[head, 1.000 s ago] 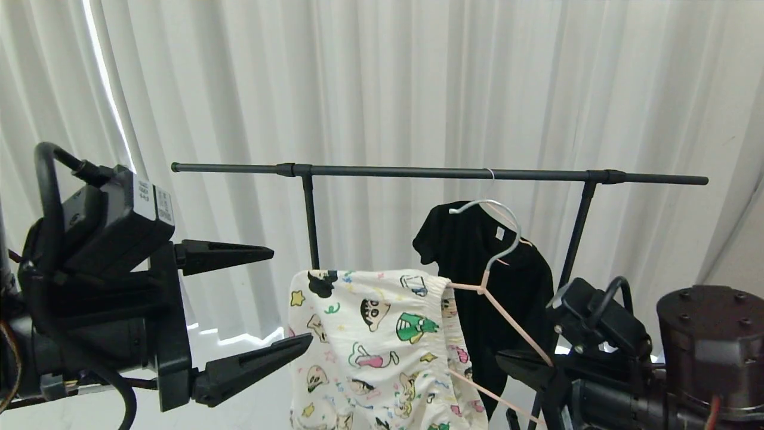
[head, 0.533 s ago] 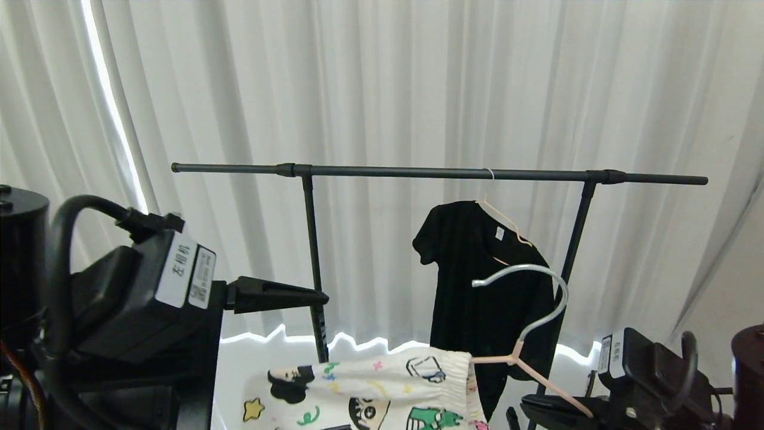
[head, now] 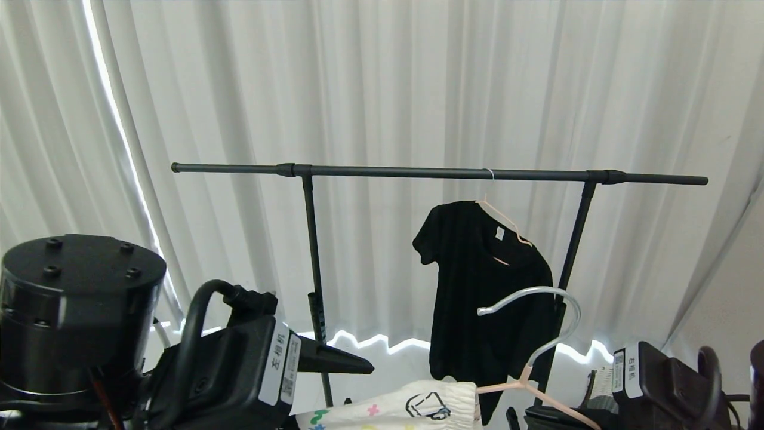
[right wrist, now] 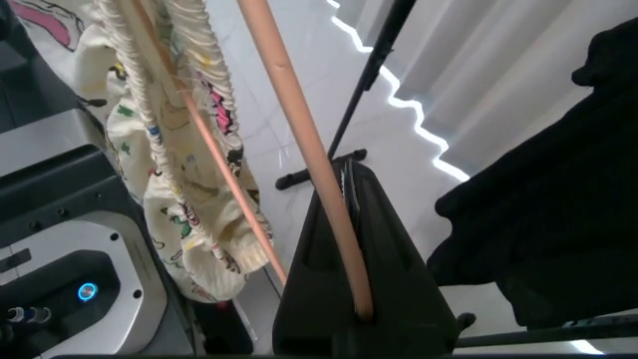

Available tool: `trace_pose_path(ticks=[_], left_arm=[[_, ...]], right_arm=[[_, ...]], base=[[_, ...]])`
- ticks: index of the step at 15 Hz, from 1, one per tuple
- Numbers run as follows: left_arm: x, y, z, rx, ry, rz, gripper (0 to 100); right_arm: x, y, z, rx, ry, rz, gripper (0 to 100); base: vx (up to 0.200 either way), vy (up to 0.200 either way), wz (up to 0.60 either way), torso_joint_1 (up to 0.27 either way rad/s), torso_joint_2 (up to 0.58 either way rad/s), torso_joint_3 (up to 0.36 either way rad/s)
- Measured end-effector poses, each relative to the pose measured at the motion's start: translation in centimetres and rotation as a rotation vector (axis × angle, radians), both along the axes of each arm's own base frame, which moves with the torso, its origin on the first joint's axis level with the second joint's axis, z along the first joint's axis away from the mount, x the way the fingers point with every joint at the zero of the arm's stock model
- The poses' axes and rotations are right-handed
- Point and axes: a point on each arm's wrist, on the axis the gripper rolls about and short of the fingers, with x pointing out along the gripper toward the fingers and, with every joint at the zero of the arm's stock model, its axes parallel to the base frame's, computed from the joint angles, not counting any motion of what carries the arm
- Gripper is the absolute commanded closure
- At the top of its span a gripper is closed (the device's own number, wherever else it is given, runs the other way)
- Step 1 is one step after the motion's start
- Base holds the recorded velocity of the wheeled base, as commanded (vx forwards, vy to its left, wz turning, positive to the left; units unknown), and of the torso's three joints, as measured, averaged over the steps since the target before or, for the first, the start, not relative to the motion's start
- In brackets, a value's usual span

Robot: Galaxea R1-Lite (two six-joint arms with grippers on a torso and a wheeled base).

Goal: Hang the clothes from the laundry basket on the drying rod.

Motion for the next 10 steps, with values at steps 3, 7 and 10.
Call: trace_pose_path(ticks=[3, 7, 10], left_arm=[[0.8, -0.7, -0.3, 0.031, -0.006, 0.033, 0], [1.2, -1.2, -1.3, 0.070, -0.001, 0.019, 0], [1.4, -1.3, -1.8, 0.092, -0.019, -0.003, 100]], right_arm=[[-0.4, 0.2, 0.0, -0.001, 0.002, 0.023, 100], [-0.5, 0.3, 0.0, 0.002, 0.000, 0.031, 100], [-0.4, 0.5, 0.4, 0.033, -0.019, 0.029, 100]], base=[[0.000, 0.000, 0.00, 0.000, 0.00, 0.000], [0.000, 0.000, 0.00, 0.000, 0.00, 0.000], [0.000, 0.000, 0.00, 0.000, 0.00, 0.000]])
